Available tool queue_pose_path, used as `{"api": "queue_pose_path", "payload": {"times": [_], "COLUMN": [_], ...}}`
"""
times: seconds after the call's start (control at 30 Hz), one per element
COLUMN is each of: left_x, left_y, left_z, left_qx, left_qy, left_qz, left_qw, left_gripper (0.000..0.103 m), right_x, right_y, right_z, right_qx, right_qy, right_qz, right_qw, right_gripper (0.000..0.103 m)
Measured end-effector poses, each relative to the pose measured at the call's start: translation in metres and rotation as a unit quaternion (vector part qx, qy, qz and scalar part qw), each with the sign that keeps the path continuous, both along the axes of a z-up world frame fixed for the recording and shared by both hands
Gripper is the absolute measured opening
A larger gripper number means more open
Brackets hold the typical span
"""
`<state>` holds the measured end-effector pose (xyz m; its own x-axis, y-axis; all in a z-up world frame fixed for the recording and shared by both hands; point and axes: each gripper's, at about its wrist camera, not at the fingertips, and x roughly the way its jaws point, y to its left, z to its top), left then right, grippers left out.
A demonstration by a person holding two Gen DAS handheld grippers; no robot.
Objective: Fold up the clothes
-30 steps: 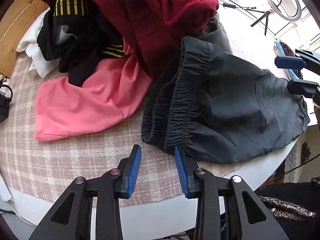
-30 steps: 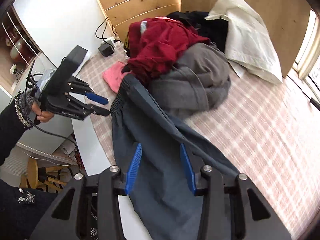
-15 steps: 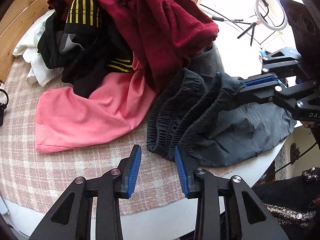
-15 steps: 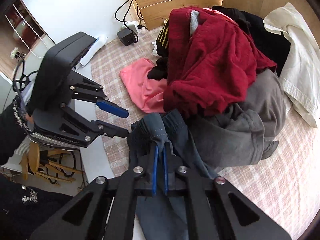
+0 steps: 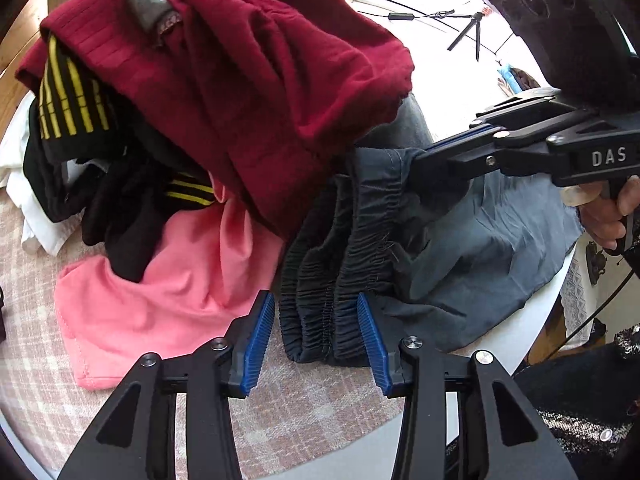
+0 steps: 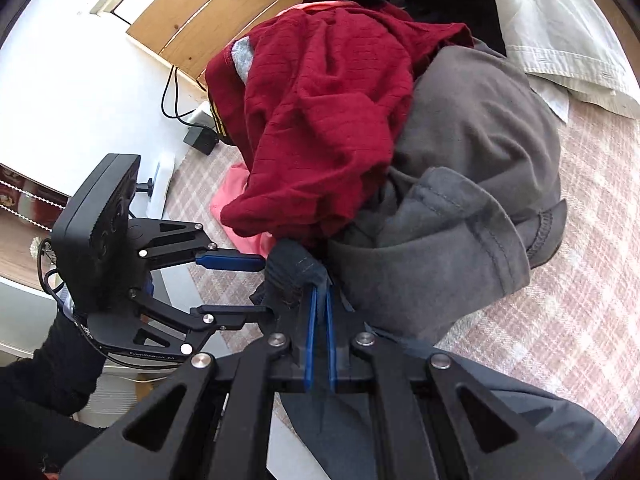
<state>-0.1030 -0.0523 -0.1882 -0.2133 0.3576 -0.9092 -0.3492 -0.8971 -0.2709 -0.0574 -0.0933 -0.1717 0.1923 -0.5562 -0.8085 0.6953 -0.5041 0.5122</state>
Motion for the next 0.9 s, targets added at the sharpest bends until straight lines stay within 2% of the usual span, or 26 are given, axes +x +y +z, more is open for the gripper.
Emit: {"api": "queue_pose_path", "payload": {"times": [0.1, 0.2, 0.27, 0.37, 0.4, 0.47, 0.5, 0.57, 0.7, 0.8, 0.9], "left_x": [-0.006, -0.015, -0.018, -0.009, -0.007, -0.002, 0.000, 0.006, 0.018, 0.024, 0.018], "left_y": [0.004, 0.004, 0.008, 0.000, -0.005, -0.015, -0.019, -0.024, -0.024, 0.000, 0.007], "left_z": [-0.010, -0.017, -0.020, -0.013, -0.011, -0.009, -0.009, -0.010, -0.013, -0.017, -0.027], "left_qx": [-0.007, 0.004, -0.007, 0.000, 0.001, 0.001, 0.003, 0.018, 0.051, 0.062, 0.045], "left_qy": [-0.005, -0.012, -0.013, -0.006, -0.009, -0.015, -0.017, -0.020, -0.008, 0.003, -0.003], "left_qz": [-0.013, -0.013, -0.021, -0.030, -0.025, -0.016, -0.012, -0.009, -0.027, -0.054, -0.069], "left_qw": [0.9999, 0.9998, 0.9997, 0.9995, 0.9996, 0.9998, 0.9998, 0.9996, 0.9983, 0.9966, 0.9966], "left_gripper": [0.043, 0.044, 0.045, 0.046, 0.046, 0.046, 0.046, 0.046, 0.046, 0.046, 0.045], "right_x": [0.006, 0.012, 0.008, 0.003, 0.003, 0.005, 0.006, 0.013, 0.048, 0.057, 0.056], "right_y": [0.002, -0.003, -0.004, 0.004, 0.006, 0.001, 0.002, 0.011, 0.021, 0.004, -0.010], "right_z": [0.007, 0.004, 0.002, 0.012, 0.017, 0.017, 0.016, 0.026, 0.057, 0.052, 0.036], "right_qx": [-0.015, -0.007, -0.011, -0.048, -0.049, 0.026, 0.040, 0.023, 0.013, 0.041, 0.071], "right_qy": [-0.005, -0.002, -0.017, -0.034, -0.020, 0.071, 0.073, 0.066, 0.125, 0.146, 0.154], "right_qz": [0.001, 0.006, -0.004, -0.020, -0.025, -0.024, -0.024, -0.036, -0.017, 0.007, 0.013], "right_qw": [1.000, 1.000, 1.000, 0.998, 0.998, 0.997, 0.996, 0.997, 0.992, 0.988, 0.985], "right_gripper": [0.005, 0.005, 0.005, 0.005, 0.005, 0.008, 0.008, 0.008, 0.010, 0.011, 0.011]}}
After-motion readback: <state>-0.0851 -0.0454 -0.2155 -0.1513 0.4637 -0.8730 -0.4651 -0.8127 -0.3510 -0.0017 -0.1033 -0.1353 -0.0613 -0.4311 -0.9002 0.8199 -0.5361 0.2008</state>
